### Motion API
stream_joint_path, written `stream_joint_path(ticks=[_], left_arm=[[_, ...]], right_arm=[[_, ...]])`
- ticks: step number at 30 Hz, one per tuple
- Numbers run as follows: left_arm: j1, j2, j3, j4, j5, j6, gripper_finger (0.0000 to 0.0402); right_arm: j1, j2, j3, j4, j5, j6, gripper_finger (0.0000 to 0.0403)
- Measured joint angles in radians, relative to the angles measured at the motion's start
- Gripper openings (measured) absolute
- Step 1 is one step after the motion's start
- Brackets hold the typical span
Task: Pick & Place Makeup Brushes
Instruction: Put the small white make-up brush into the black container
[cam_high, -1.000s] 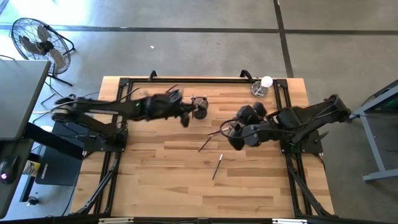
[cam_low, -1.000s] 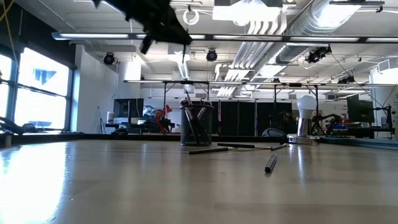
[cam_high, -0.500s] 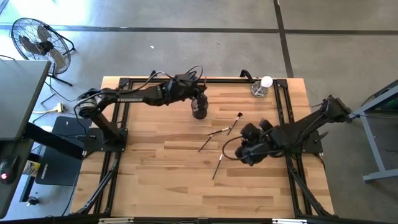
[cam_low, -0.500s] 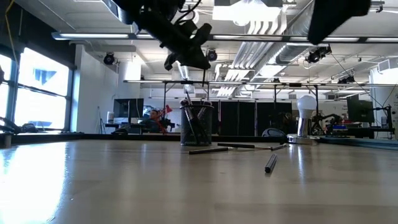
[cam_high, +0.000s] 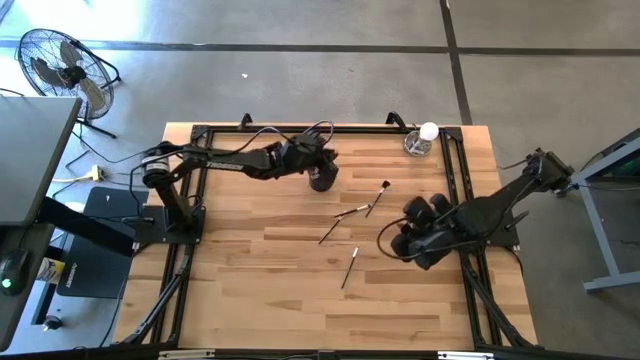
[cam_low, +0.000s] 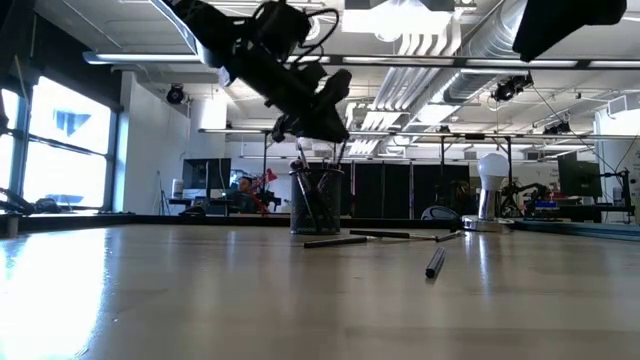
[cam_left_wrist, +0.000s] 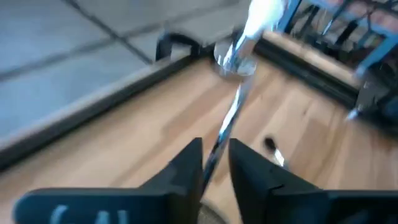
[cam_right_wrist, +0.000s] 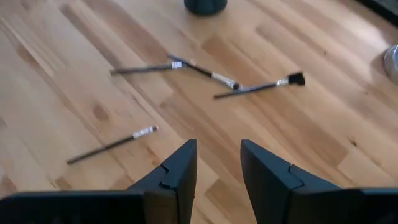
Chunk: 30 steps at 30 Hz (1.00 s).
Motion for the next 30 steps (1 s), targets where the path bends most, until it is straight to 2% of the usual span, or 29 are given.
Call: stream_joint_path(ticks=[6, 13, 17, 22, 27, 30], left_arm=[[-0.013, -0.002, -0.004, -0.021, -0.054, 0.062, 0.0123], [-0.012, -0.093, 0.023, -0.067, -0.032, 0.06, 0.0127], [-0.011, -0.199, 0.083, -0.218, -0.026, 0.079, 0.0096], [-0.037, -0.298, 0.168, -0.482, 0.051, 0.077, 0.0011], [-0.123, -0.307, 0.212, -0.698, 0.109, 0.036, 0.0017], [-0.19, -0.312, 0.199, -0.8, 0.104, 0.021, 0.0004]], right_arm=[[0.0, -0.066, 0.0, 0.021, 0.08, 0.0, 0.0119], [-0.002, -0.09, 0.0, 0.044, 0.109, -0.004, 0.0119], [-0.011, -0.09, 0.0, 0.048, 0.11, -0.001, 0.0119], [-0.028, -0.088, 0.0, 0.057, 0.119, -0.001, 0.0119], [-0.046, -0.077, 0.0, 0.085, 0.151, -0.006, 0.0119], [-0.057, -0.062, 0.0, 0.109, 0.087, -0.009, 0.0104]])
